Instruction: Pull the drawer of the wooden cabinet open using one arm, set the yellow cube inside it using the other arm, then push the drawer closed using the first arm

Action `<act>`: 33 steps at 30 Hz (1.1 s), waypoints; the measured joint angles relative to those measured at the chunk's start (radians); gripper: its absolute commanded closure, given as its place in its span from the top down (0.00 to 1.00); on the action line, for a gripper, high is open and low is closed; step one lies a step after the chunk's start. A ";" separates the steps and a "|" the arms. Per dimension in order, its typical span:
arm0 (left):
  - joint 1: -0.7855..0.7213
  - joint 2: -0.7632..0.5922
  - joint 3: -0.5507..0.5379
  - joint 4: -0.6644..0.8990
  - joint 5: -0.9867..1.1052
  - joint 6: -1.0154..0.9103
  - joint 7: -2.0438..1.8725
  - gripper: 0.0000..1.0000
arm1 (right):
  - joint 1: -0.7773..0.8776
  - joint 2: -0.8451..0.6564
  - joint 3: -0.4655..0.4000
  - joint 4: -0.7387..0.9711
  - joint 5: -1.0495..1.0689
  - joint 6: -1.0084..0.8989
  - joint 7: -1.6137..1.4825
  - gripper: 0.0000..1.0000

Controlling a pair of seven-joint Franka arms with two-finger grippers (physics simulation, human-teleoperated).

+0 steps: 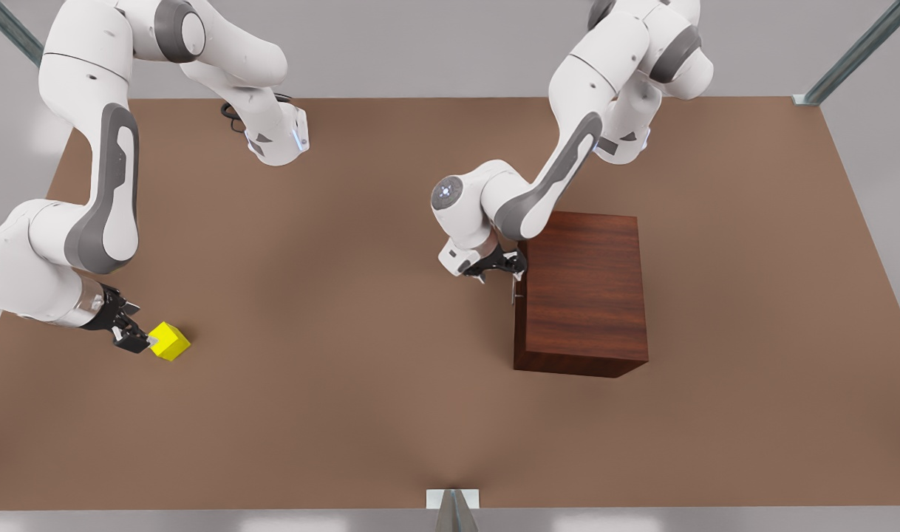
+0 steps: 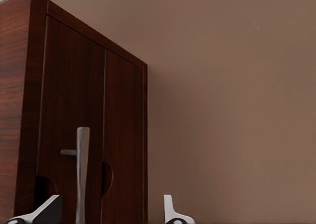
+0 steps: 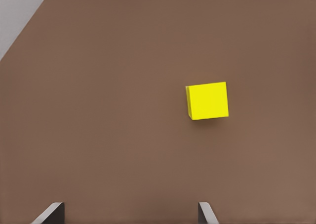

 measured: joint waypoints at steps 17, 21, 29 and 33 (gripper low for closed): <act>-0.038 0.039 -0.003 0.044 -0.034 0.054 -0.099 1.00 | 0.000 0.005 0.003 0.000 -0.003 0.000 0.045 1.00; -0.046 0.056 -0.005 0.058 -0.045 0.067 -0.118 1.00 | 0.000 0.005 0.004 0.000 -0.003 0.000 0.051 1.00; -0.069 0.106 -0.007 0.126 -0.069 0.103 -0.142 1.00 | 0.000 0.006 0.005 0.006 -0.004 -0.001 0.059 1.00; -0.086 0.122 -0.006 0.167 -0.079 0.106 -0.147 1.00 | 0.000 0.006 0.005 0.007 -0.005 -0.001 0.061 1.00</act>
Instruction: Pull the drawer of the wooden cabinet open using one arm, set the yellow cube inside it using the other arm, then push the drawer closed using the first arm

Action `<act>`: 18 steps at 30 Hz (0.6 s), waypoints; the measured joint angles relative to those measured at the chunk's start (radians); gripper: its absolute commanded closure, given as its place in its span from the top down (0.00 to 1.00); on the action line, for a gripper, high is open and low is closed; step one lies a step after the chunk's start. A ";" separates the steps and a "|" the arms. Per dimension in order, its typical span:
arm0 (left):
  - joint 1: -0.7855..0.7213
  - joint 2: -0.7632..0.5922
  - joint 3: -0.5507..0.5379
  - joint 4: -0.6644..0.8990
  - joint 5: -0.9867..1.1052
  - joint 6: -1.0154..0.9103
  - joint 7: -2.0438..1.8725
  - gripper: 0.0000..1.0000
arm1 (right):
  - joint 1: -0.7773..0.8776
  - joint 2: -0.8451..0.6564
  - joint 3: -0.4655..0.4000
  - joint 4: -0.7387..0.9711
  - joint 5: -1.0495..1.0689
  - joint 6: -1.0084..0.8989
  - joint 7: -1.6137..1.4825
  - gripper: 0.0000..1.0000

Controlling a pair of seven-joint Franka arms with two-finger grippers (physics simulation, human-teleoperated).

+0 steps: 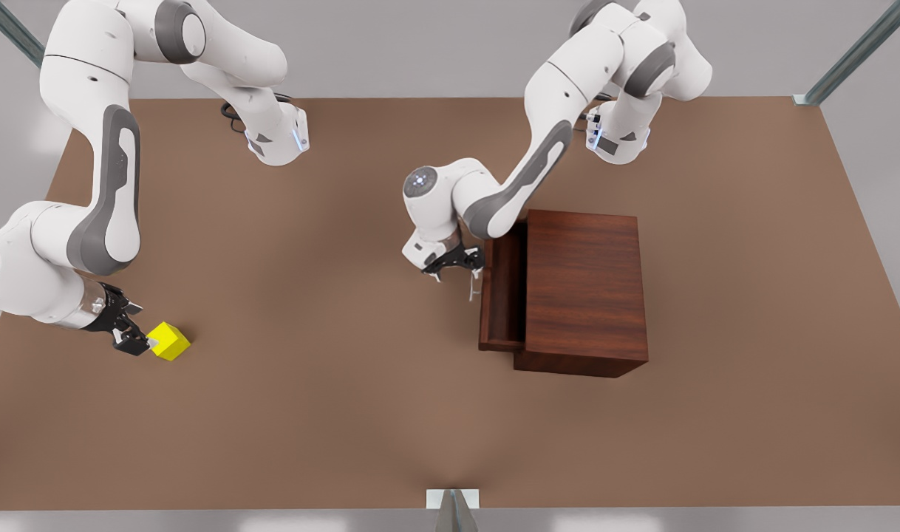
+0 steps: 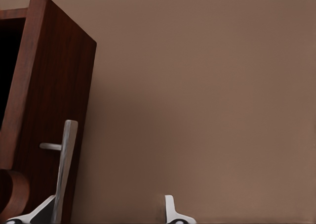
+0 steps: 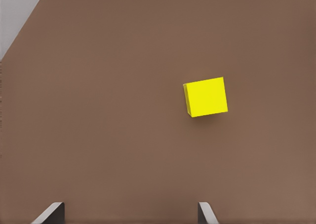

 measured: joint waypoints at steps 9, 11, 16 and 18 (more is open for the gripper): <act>-0.027 0.026 0.002 0.030 0.007 0.010 -0.004 1.00 | 0.001 0.001 0.000 0.000 0.000 0.000 0.004 1.00; -0.034 0.036 0.000 0.051 0.003 0.009 -0.005 1.00 | 0.001 0.002 0.001 0.000 0.000 0.000 0.005 1.00; -0.042 0.044 0.001 0.096 -0.010 -0.005 -0.007 1.00 | 0.001 0.002 0.001 -0.001 0.000 0.000 0.006 1.00; -0.040 0.018 0.001 0.118 -0.016 -0.052 0.004 1.00 | 0.001 0.002 0.001 -0.001 0.000 0.000 0.007 1.00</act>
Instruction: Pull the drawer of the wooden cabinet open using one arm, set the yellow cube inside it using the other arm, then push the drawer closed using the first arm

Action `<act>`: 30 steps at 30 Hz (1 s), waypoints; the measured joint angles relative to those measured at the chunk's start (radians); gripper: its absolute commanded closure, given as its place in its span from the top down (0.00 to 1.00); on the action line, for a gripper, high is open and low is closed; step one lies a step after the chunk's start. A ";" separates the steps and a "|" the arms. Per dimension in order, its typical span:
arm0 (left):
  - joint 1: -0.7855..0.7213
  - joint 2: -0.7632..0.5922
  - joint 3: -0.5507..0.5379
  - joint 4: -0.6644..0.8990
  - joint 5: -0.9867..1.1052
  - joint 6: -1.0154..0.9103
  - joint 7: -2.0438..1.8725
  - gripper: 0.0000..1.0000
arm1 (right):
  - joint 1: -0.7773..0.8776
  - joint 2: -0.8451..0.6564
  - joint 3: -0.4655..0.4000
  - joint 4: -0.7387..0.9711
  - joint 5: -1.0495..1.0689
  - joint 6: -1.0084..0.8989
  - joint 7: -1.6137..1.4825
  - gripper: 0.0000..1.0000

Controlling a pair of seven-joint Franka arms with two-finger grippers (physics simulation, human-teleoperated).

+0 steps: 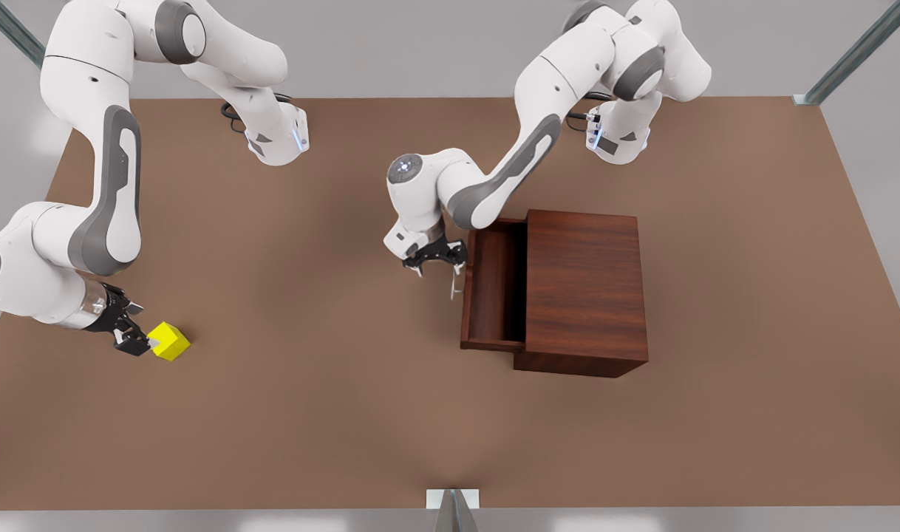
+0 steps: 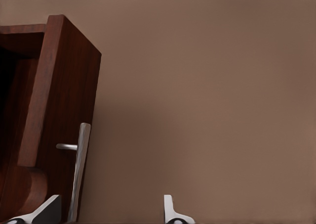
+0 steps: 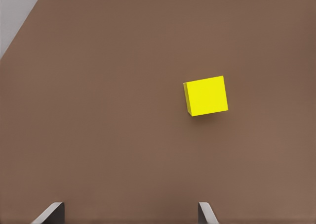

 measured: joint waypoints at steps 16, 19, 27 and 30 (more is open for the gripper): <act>0.803 -0.512 0.009 -0.201 -0.338 -0.284 0.540 1.00 | -0.142 0.224 0.018 0.101 -0.090 0.071 -0.202 1.00; 0.825 -0.524 0.011 -0.224 -0.365 -0.289 0.626 1.00 | -0.168 0.239 0.051 0.059 -0.131 0.114 -0.261 1.00; 0.819 -0.544 0.015 -0.281 -0.401 -0.258 0.801 1.00 | -0.332 0.277 0.249 -0.003 -0.260 0.216 -0.377 1.00; 0.813 -0.541 0.014 -0.281 -0.400 -0.252 0.849 1.00 | -0.389 0.285 0.296 -0.027 -0.286 0.245 -0.409 1.00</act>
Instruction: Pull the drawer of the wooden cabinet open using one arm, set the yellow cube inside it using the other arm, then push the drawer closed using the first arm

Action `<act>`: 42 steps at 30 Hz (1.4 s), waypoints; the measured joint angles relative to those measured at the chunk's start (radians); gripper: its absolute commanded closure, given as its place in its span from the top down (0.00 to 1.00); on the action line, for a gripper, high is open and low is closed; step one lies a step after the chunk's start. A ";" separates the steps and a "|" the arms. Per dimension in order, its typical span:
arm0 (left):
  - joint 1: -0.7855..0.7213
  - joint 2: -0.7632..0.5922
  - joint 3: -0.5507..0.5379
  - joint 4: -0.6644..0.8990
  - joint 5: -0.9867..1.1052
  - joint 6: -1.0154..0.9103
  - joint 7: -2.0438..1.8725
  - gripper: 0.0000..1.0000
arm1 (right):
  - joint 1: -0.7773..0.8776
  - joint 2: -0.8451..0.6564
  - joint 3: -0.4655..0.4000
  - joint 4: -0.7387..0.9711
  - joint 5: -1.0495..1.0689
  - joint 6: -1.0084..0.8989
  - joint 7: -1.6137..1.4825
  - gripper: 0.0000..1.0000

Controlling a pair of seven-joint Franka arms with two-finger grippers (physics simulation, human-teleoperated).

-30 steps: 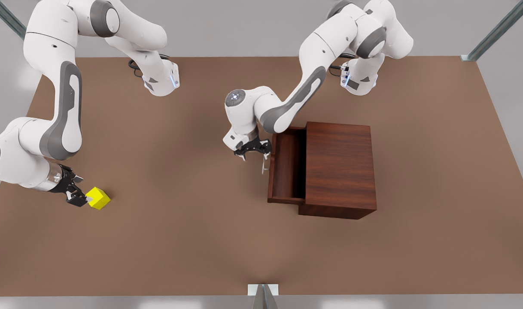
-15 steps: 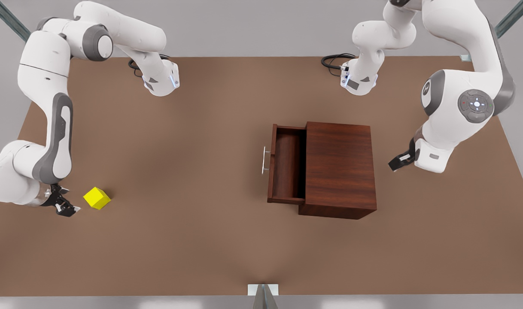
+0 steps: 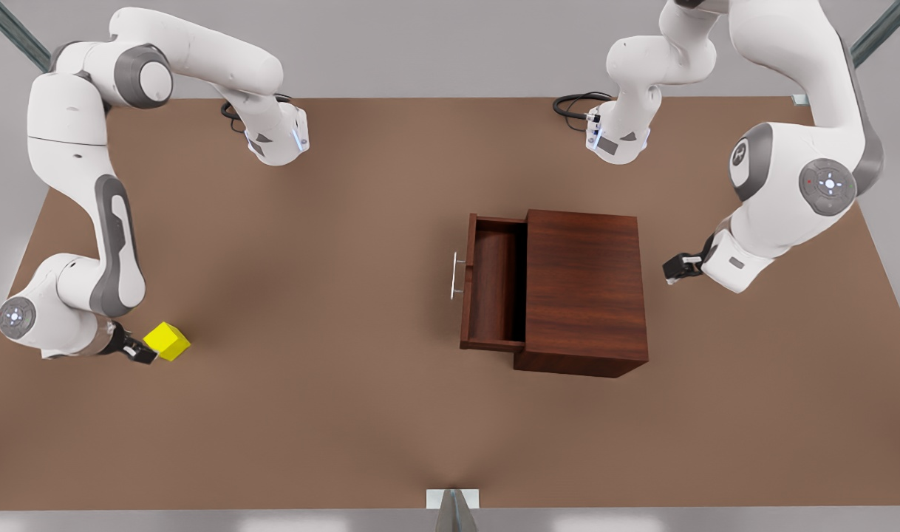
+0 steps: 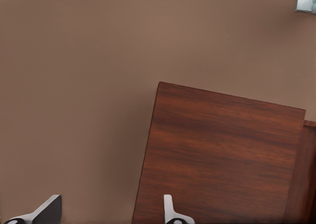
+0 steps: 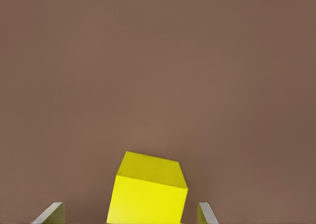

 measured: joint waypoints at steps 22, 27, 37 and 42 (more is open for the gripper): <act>-0.028 0.053 -0.003 0.049 0.077 0.039 0.158 1.00 | -0.029 0.037 0.023 -0.055 -0.016 0.096 -0.041 1.00; -0.028 0.054 -0.003 0.049 0.081 0.040 0.172 1.00 | -0.039 0.071 0.013 -0.057 -0.024 0.121 -0.023 1.00; -0.036 0.054 -0.003 0.048 0.082 0.040 0.186 1.00 | -0.039 0.074 0.003 -0.057 -0.023 0.140 0.022 0.67; -0.035 0.054 -0.003 0.048 0.082 0.040 0.190 1.00 | -0.041 0.039 0.003 -0.057 -0.013 0.137 0.037 0.65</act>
